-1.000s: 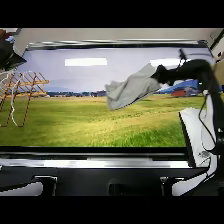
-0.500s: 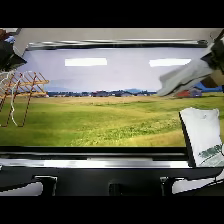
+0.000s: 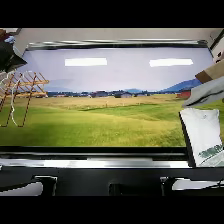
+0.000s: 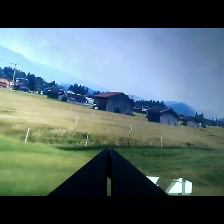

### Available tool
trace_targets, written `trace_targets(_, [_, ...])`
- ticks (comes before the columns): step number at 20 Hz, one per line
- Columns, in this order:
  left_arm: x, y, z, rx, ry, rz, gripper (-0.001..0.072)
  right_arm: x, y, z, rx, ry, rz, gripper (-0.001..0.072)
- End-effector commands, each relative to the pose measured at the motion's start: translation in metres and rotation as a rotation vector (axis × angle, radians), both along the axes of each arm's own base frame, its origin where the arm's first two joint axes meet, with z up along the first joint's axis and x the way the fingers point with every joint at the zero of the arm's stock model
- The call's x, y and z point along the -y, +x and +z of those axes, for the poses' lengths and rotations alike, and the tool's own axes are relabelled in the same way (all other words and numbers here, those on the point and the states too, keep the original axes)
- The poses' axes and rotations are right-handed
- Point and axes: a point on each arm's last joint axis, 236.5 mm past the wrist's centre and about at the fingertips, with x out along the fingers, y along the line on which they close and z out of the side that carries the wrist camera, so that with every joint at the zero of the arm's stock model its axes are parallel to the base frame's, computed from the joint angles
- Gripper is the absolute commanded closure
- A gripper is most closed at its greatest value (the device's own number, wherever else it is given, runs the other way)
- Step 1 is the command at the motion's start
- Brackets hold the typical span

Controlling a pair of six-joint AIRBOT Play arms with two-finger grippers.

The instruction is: Fold the clothes and pants, and hang the long-sleeved shirts on hangers.

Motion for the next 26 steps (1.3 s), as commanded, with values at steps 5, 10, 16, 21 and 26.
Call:
trace_targets(5, [0.003,-0.012,-0.009,-0.058,0.004,-0.027,0.0691,0.001,-0.056,-0.032,-0.249,0.094,-0.097,0.0674])
trace_targets(10, [0.004,-0.014,-0.009,-0.065,0.005,-0.031,0.069,-0.011,-0.1,-0.049,-0.434,0.144,-0.145,0.0675])
trace_targets(16, [0.018,-0.015,-0.009,-0.065,0.006,-0.063,0.069,-0.025,-0.127,-0.084,-0.585,0.272,-0.243,0.0676])
trace_targets(21, [0.039,-0.017,-0.01,-0.065,0.008,-0.111,0.069,-0.035,-0.149,-0.128,-0.728,0.316,-0.201,0.0676])
trace_targets(26, [0.049,-0.019,-0.01,-0.065,0.009,-0.135,0.069,-0.016,-0.203,-0.167,-0.96,0.19,-0.153,0.0676])
